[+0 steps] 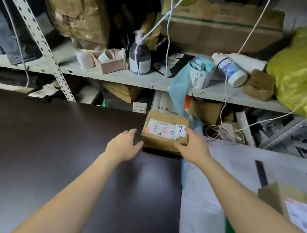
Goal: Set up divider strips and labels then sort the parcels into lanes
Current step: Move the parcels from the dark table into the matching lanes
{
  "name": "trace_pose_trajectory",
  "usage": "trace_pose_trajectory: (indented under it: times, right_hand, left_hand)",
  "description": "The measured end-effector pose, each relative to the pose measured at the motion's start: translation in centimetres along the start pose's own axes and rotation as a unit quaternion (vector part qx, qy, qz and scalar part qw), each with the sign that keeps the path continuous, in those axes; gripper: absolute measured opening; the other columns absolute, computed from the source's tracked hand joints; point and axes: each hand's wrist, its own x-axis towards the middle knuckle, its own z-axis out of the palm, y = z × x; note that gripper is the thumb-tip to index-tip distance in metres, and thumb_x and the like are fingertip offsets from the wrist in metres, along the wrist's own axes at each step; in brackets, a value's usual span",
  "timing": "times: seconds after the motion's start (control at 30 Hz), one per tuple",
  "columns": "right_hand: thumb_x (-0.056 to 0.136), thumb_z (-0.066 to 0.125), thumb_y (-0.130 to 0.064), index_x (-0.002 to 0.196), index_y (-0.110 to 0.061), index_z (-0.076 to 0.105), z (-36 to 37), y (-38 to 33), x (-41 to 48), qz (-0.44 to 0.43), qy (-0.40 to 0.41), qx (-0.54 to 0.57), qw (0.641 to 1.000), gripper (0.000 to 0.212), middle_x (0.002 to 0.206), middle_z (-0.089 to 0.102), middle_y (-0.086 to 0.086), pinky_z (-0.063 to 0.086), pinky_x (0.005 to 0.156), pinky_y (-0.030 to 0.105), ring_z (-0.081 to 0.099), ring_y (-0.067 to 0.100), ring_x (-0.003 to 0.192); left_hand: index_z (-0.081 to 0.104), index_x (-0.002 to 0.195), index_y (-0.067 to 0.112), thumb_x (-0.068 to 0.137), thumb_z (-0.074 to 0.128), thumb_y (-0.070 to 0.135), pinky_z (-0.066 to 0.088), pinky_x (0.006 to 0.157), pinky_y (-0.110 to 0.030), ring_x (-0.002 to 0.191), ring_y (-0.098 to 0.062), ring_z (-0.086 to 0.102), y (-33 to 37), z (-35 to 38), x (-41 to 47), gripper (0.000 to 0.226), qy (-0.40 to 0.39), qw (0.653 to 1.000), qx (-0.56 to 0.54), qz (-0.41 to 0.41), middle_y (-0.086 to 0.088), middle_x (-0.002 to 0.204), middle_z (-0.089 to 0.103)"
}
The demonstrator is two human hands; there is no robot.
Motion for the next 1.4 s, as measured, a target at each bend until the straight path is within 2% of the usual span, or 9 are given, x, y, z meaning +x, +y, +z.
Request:
trace_pose_trajectory:
  times: [0.17,0.27,0.37,0.57,0.93,1.1,1.23,1.3,1.4]
  right_hand:
    - [0.08,0.083,-0.034,0.13,-0.024,0.058,3.0,0.7,2.0,0.049,0.025,0.086,0.995,0.057,0.123,0.07,-0.002,0.052,0.095,0.036,0.065,0.021,0.114]
    - [0.078,0.085,-0.026,0.132,-0.025,0.059,4.2,0.7,1.3,0.062,0.045,0.132,0.988,0.059,0.12,0.072,-0.008,0.053,0.1,0.041,0.067,0.016,0.112]
    - [0.079,0.085,-0.02,0.133,-0.024,0.061,4.5,0.0,-0.9,0.089,0.059,0.158,0.982,0.059,0.118,0.073,-0.01,0.053,0.101,0.037,0.068,0.011,0.11]
    - [0.078,0.084,-0.027,0.132,-0.031,0.061,2.9,-1.6,-6.0,0.105,0.085,0.181,0.974,0.059,0.117,0.072,-0.016,0.055,0.098,0.032,0.068,0.005,0.107]
    - [0.069,0.083,-0.04,0.125,-0.032,0.064,-10.6,-2.4,-18.7,0.046,0.187,0.199,0.961,0.06,0.113,0.074,-0.017,0.056,0.097,0.039,0.07,0.005,0.103]
    - [0.071,0.086,-0.037,0.122,-0.031,0.067,-16.6,1.6,-29.2,0.031,0.225,0.185,0.956,0.055,0.113,0.074,-0.017,0.056,0.096,0.037,0.069,0.004,0.102]
    - [0.072,0.085,-0.039,0.126,-0.032,0.065,-22.0,6.6,-38.3,0.02,0.256,0.149,0.955,0.059,0.117,0.072,-0.016,0.055,0.094,0.034,0.066,0.007,0.106]
    - [0.075,0.085,-0.037,0.127,-0.033,0.065,-24.7,9.6,-43.1,0.032,0.259,0.136,0.956,0.056,0.117,0.072,-0.016,0.054,0.093,0.032,0.066,0.007,0.106]
    - [0.077,0.086,-0.034,0.128,-0.034,0.065,-27.8,14.6,-49.4,0.056,0.254,0.155,0.953,0.056,0.117,0.072,-0.019,0.054,0.094,0.031,0.067,0.004,0.106]
  left_hand:
    - [0.016,0.162,0.017,0.101,0.048,0.053,0.034,0.111,-0.035,0.143,-0.03,0.039,-0.1,2.8,5.4,0.079,-0.066,0.98,-0.188,-0.008,-0.01,0.158,0.041]
    - [0.029,0.156,0.025,0.101,0.052,0.048,0.038,0.099,-0.028,0.135,-0.025,0.048,-0.5,3.9,6.1,0.064,-0.063,0.955,-0.288,0.009,-0.003,0.148,0.054]
    - [0.042,0.148,0.029,0.1,0.055,0.047,0.037,0.094,-0.024,0.13,-0.018,0.053,-1.1,4.1,4.9,0.053,-0.043,0.946,-0.319,0.046,0.006,0.139,0.06]
    - [0.048,0.145,0.03,0.099,0.058,0.043,0.039,0.09,-0.025,0.113,-0.008,0.054,-0.5,1.4,0.7,0.049,-0.003,0.943,-0.314,0.107,0.019,0.121,0.058]
    - [0.056,0.135,0.023,0.098,0.055,0.051,0.048,0.088,-0.035,0.112,-0.027,0.063,9.8,-7.0,-11.8,0.046,0.063,0.943,-0.238,0.225,-0.004,0.124,0.069]
    - [0.055,0.133,0.014,0.1,0.053,0.044,0.044,0.087,-0.036,0.114,-0.03,0.061,16.9,-6.7,-22.4,0.045,0.098,0.938,-0.213,0.255,-0.012,0.129,0.066]
    - [0.05,0.131,0.01,0.103,0.049,0.038,0.037,0.08,-0.034,0.102,-0.026,0.054,24.0,-4.2,-31.4,0.04,0.113,0.934,-0.216,0.263,-0.016,0.128,0.063]
    - [0.05,0.128,0.01,0.102,0.049,0.038,0.038,0.077,-0.033,0.096,-0.021,0.051,27.8,-2.0,-35.4,0.038,0.113,0.93,-0.216,0.277,-0.012,0.124,0.064]
    - [0.05,0.119,0.011,0.098,0.05,0.042,0.048,0.077,-0.04,0.095,-0.031,0.058,33.4,1.3,-40.0,0.038,0.116,0.928,-0.213,0.282,-0.012,0.111,0.065]
